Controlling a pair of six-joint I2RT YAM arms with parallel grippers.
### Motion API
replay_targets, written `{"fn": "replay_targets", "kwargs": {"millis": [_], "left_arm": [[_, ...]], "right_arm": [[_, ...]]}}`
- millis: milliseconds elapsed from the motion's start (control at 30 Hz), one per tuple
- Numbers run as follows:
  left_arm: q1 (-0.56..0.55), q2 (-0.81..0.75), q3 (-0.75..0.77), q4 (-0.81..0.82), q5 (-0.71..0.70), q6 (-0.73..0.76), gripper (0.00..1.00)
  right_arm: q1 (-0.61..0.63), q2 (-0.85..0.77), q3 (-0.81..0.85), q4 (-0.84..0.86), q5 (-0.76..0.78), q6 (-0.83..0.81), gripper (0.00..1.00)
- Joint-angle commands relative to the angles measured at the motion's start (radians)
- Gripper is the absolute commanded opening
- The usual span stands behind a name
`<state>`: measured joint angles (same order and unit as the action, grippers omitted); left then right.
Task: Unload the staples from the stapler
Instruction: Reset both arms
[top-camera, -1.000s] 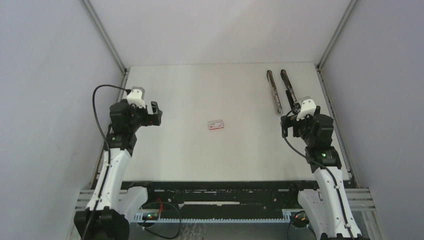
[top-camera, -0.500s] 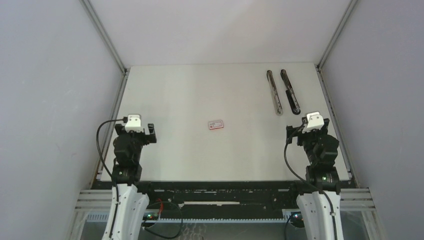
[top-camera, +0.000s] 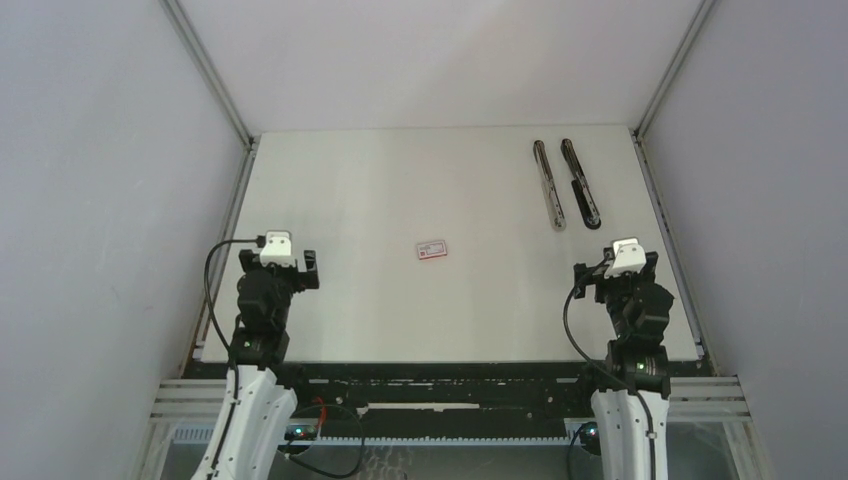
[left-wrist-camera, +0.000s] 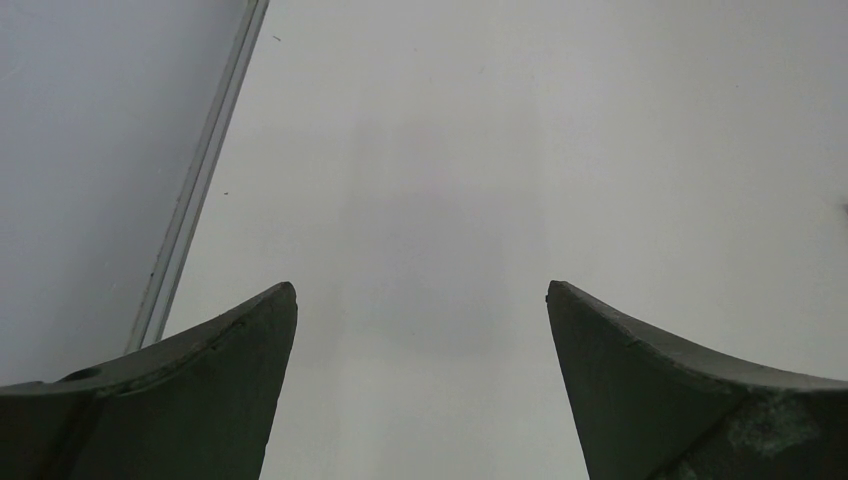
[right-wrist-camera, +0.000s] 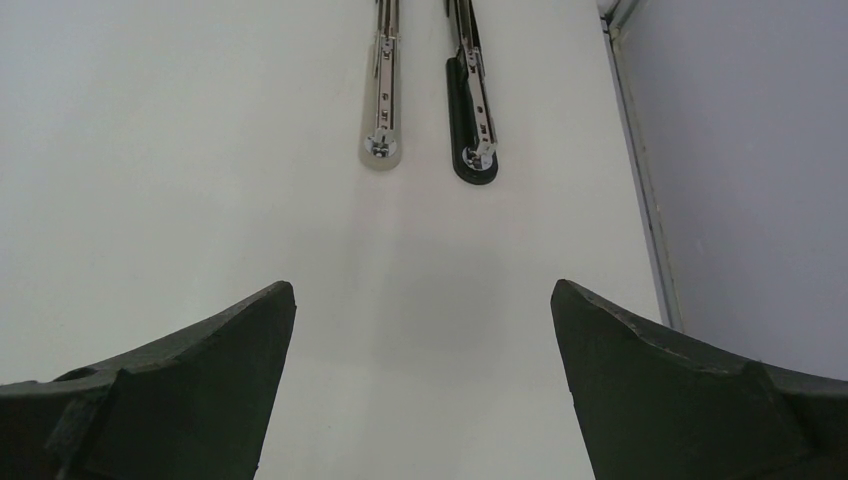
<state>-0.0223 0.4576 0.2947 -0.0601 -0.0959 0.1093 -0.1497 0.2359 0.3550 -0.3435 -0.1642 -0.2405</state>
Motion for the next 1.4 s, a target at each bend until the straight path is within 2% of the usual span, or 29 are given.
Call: {"fn": "replay_targets", "kwargs": {"millis": [0,167,600,833,1100,1367], "left_arm": [[-0.003,-0.02,-0.027,0.068,-0.048,0.023,1.0],[-0.003,-0.012,-0.031,0.085,-0.085,0.022,1.0],[-0.003,-0.036,-0.025,0.09,-0.117,0.027,1.0],[-0.003,-0.043,-0.016,0.07,-0.095,0.03,1.0],[-0.004,-0.025,-0.012,0.063,-0.095,0.044,1.0],[-0.003,-0.045,-0.025,0.06,-0.065,0.061,1.0]], "right_arm": [[-0.027,-0.029,-0.004,0.024,-0.049,-0.036,1.0],[-0.071,-0.036,-0.001,0.018,-0.076,-0.03,1.0],[-0.079,-0.033,0.018,-0.037,-0.141,-0.027,1.0],[-0.08,-0.016,0.02,-0.06,-0.202,-0.059,1.0],[-0.079,-0.006,0.019,-0.046,-0.164,-0.04,1.0],[-0.08,-0.01,0.011,-0.05,-0.191,-0.052,1.0]]}}
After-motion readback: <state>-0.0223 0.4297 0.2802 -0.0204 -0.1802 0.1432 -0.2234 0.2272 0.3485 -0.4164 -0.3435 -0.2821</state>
